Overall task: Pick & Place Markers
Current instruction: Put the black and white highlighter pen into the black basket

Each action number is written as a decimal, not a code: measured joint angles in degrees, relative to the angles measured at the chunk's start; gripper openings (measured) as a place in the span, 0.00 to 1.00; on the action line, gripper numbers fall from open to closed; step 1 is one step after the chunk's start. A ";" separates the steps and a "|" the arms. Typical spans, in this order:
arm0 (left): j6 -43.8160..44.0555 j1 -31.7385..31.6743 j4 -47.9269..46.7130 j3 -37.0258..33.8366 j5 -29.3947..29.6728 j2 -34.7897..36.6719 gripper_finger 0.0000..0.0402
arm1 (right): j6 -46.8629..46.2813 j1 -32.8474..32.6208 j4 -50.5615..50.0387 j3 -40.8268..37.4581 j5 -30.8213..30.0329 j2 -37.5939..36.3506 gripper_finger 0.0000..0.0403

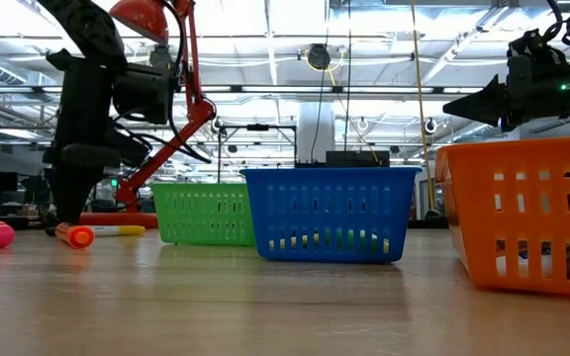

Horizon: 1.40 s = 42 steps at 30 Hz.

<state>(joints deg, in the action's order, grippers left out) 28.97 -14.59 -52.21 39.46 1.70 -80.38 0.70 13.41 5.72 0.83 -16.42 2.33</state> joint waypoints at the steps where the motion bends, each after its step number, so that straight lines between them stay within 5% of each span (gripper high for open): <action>1: -0.14 0.00 0.00 0.00 -0.15 -0.02 0.33 | -0.01 -0.01 0.00 0.00 0.00 0.00 0.00; 21: -3.45 0.02 0.10 1.27 -1.83 -0.13 0.31 | -0.01 0.00 0.00 0.01 0.01 0.00 0.00; 42: -2.91 0.00 13.06 -5.57 -1.67 0.22 0.24 | -0.01 -0.01 0.00 0.01 0.01 -0.02 0.00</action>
<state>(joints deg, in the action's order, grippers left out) 26.06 -14.59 -39.15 33.89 0.03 -80.16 0.69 13.40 5.72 0.84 -16.40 2.31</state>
